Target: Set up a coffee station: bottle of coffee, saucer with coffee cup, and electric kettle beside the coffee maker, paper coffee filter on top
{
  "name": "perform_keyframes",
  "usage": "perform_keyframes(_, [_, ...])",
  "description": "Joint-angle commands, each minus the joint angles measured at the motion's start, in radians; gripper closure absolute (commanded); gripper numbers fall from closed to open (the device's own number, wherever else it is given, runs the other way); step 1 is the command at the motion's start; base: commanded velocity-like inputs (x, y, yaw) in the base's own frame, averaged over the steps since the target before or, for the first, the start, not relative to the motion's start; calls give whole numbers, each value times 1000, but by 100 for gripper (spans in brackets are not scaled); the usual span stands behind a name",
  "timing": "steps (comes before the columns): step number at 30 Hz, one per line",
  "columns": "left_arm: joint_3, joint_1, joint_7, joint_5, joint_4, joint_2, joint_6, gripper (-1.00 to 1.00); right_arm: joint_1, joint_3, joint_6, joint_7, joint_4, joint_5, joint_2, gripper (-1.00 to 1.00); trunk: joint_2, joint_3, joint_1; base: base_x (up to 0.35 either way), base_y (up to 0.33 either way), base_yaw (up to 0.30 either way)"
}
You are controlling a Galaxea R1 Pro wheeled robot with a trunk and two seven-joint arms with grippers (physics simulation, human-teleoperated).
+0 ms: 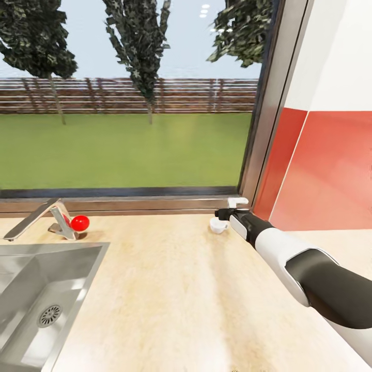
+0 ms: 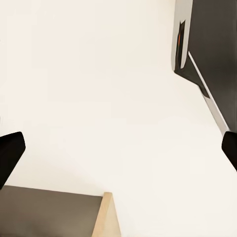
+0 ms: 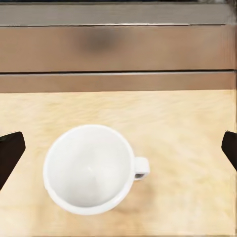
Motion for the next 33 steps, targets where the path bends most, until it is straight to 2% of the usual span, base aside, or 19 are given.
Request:
perform_keyframes(1, [-9,0,2,9,0,0,-2,-100,-1,8,6,-6,-2,-8,0,-100,-2,-3,1,0,0,-107])
perform_keyframes(11, [-9,0,2,9,0,0,-2,-100,-1,8,4,-6,-2,-8,1,-100,-2,-15,1,0,0,-137])
perform_keyframes(19, [-9,0,1,9,0,0,-2,-100,4,8,4,-6,-2,-8,1,-100,-2,-17,1,0,0,-12])
perform_keyframes(33, [-9,0,1,9,0,-1,-2,-100,10,8,4,-6,-2,-9,3,-100,-2,-37,1,0,0,0])
